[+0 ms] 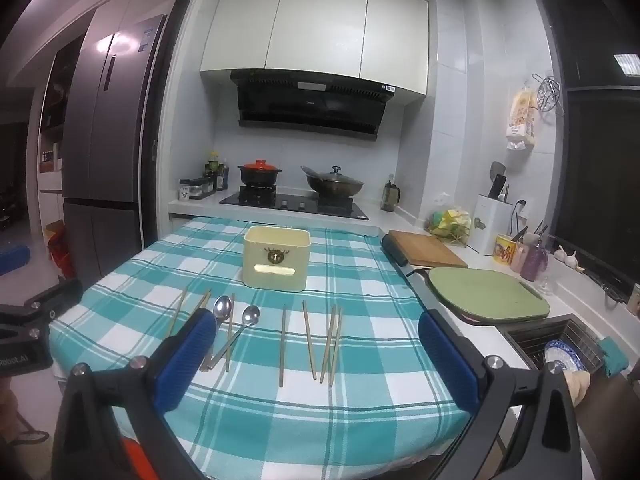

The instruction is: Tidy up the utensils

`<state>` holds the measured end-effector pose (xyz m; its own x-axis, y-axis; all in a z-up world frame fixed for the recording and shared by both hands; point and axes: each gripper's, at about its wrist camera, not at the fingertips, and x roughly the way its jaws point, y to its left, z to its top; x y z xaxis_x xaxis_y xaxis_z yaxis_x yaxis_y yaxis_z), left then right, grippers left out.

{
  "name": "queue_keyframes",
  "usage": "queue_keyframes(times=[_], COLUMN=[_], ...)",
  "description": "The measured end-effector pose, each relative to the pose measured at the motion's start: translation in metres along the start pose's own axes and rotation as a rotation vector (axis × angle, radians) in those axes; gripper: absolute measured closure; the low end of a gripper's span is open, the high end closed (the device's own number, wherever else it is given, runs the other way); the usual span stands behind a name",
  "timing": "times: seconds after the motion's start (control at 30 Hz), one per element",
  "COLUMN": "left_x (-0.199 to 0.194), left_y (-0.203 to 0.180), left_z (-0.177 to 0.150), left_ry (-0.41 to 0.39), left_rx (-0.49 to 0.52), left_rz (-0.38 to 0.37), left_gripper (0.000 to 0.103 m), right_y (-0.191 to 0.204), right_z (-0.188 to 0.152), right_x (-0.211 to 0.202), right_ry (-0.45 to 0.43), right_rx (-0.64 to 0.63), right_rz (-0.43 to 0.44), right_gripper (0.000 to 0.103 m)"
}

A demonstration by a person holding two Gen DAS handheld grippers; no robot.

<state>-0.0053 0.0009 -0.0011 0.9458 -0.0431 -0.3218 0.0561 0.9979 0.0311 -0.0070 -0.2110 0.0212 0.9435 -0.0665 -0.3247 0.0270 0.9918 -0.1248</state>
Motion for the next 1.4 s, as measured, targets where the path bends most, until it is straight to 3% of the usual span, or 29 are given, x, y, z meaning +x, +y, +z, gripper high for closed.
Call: queue_keyframes(times=[0.07, 0.2, 0.73, 1.07, 1.4], left_x=[-0.01, 0.0, 0.003, 0.006, 0.012], left_y=[-0.003, -0.004, 0.014, 0.013, 0.01], left_z=[-0.004, -0.002, 0.005, 0.0, -0.001], left_ry=[0.002, 0.092, 0.077, 0.086, 0.127], left_rx=[-0.007, -0.037, -0.078, -0.081, -0.099], left_rz=[-0.009, -0.038, -0.052, -0.064, -0.061], left_gripper=[0.0, 0.0, 0.0, 0.0, 0.0], right_y=[0.001, 0.006, 0.013, 0.01, 0.01], right_z=[0.0, 0.0, -0.003, -0.003, -0.004], right_x=[0.0, -0.003, -0.018, -0.014, -0.013], right_ry=[-0.002, -0.02, -0.084, -0.07, -0.087], right_rx=[-0.007, -0.025, -0.064, -0.046, -0.04], right_rz=[0.007, 0.004, 0.008, 0.015, 0.015], right_gripper=[0.0, 0.0, 0.0, 0.0, 0.0])
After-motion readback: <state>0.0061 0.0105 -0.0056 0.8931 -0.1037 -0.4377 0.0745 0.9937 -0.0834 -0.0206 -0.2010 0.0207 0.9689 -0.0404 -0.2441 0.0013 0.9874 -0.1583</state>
